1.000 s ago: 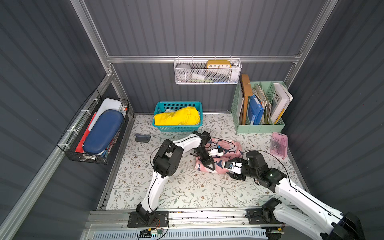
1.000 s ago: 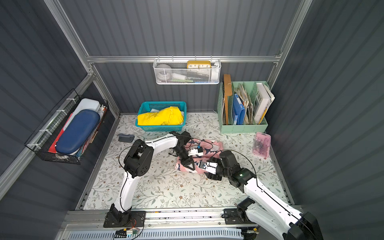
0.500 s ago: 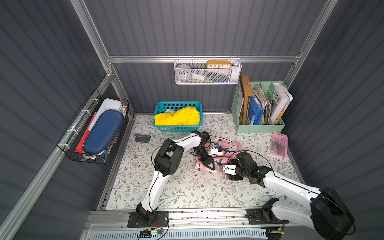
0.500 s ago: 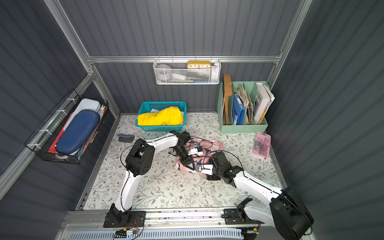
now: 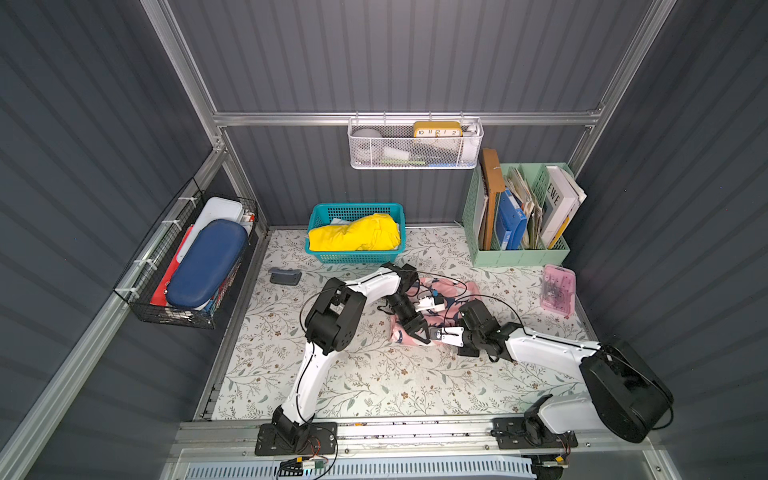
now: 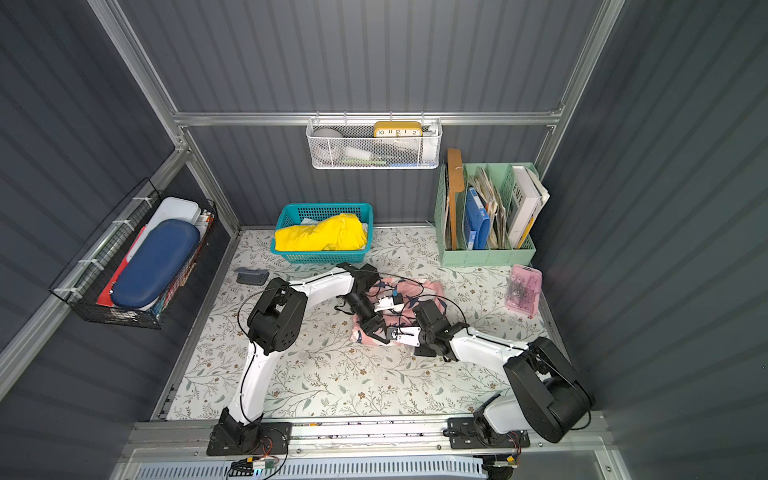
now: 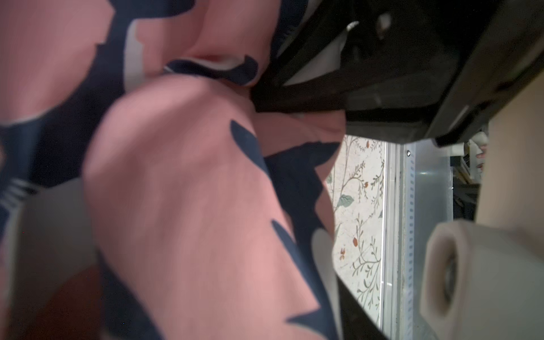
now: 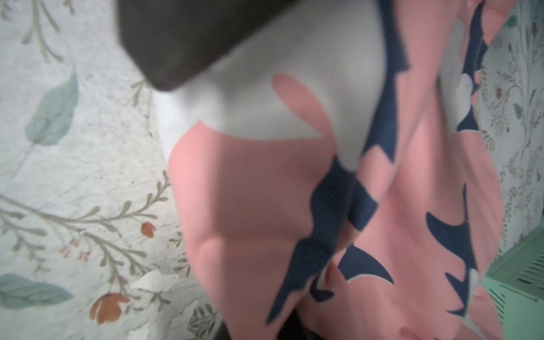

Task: Roll up the shorts
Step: Roll the shorts at the center of the board.

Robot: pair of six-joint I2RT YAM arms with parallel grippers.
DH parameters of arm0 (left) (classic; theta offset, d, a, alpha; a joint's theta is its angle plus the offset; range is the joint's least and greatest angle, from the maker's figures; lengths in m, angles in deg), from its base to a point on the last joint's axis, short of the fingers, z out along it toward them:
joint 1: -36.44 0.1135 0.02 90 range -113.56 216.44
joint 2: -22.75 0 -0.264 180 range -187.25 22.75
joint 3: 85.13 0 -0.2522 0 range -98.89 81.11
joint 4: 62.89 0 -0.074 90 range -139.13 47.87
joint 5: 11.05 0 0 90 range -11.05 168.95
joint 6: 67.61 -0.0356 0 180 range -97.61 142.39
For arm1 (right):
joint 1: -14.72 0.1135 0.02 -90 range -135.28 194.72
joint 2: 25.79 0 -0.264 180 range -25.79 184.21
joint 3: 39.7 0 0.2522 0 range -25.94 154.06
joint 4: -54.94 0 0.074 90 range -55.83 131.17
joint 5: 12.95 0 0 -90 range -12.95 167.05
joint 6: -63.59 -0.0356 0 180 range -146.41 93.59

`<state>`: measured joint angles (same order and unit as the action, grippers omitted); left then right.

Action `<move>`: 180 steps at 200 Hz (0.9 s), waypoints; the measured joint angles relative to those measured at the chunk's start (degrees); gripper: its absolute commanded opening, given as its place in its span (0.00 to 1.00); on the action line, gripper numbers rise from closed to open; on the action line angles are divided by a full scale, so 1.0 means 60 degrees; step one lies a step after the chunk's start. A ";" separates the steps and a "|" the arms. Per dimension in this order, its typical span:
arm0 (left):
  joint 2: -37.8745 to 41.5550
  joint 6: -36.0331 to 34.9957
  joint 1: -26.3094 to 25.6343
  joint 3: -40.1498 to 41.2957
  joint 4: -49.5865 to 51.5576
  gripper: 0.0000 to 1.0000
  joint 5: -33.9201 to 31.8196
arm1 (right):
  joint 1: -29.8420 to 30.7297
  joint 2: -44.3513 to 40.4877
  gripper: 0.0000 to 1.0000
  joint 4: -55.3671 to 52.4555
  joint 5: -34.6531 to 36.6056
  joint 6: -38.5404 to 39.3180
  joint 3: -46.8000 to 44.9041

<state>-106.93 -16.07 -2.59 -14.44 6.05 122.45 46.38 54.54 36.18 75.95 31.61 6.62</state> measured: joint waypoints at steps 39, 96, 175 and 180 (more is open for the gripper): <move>0.1151 0.0310 0.0004 0.1341 -0.1027 1.00 -0.0342 | -0.0095 -0.0051 0.00 -0.0044 -0.0455 -0.0018 0.0015; 0.3115 0.0845 0.0379 0.3027 -0.2871 1.00 -0.2095 | -0.0350 -0.0302 0.00 -0.0984 -0.1009 -0.0066 0.0138; 0.6706 0.1508 0.0772 0.5366 -0.6958 1.00 -0.4299 | -0.0787 0.0798 0.00 -0.3745 -0.2980 -0.1508 0.2390; 0.6757 0.1504 0.0769 0.5370 -0.7071 1.00 -0.4335 | -0.0845 0.0896 0.00 -0.3923 -0.3140 -0.1599 0.2546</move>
<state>-66.39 -7.04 2.03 17.78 -36.37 96.44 41.31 59.92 12.64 57.11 22.01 21.90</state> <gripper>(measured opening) 0.997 0.081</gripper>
